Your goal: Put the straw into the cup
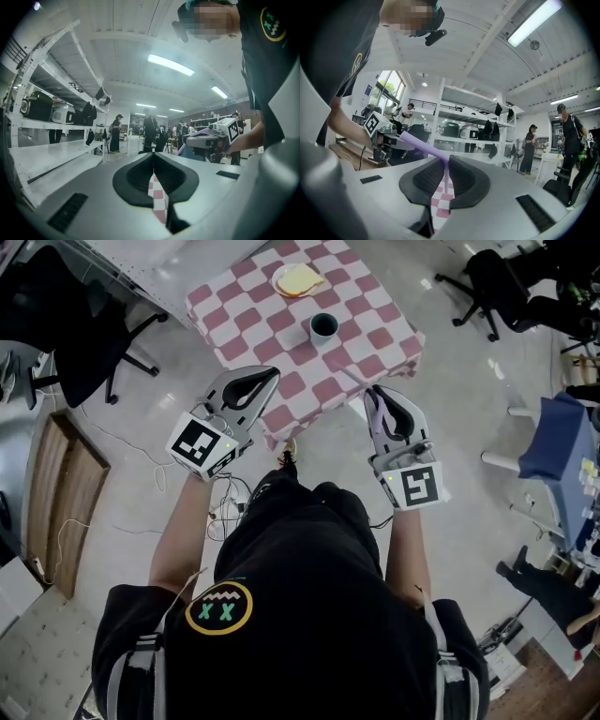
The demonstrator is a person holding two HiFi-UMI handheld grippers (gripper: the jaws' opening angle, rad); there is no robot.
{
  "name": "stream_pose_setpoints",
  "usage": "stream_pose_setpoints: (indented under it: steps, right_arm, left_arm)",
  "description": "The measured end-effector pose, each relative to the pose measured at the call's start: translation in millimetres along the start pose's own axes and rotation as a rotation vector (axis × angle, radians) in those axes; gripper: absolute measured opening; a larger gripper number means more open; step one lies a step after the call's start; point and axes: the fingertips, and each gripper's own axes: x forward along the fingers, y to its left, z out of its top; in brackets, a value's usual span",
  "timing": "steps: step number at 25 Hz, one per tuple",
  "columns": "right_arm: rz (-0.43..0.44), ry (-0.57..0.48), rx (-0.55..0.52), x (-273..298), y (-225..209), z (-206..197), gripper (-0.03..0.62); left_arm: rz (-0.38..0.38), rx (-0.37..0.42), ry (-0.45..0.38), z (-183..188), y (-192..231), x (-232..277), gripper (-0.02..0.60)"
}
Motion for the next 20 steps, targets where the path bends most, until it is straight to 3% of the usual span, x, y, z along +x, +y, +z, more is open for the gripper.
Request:
stream_pose_setpoints:
  steps: [9, 20]
  right_arm:
    - [-0.009, -0.003, -0.014, 16, -14, 2, 0.057]
    - [0.032, -0.041, 0.021, 42, -40, 6, 0.057]
  left_arm:
    - [-0.015, 0.022, -0.003, 4, 17, 15, 0.020]
    - [0.038, 0.039, -0.007, 11, 35, 46, 0.020]
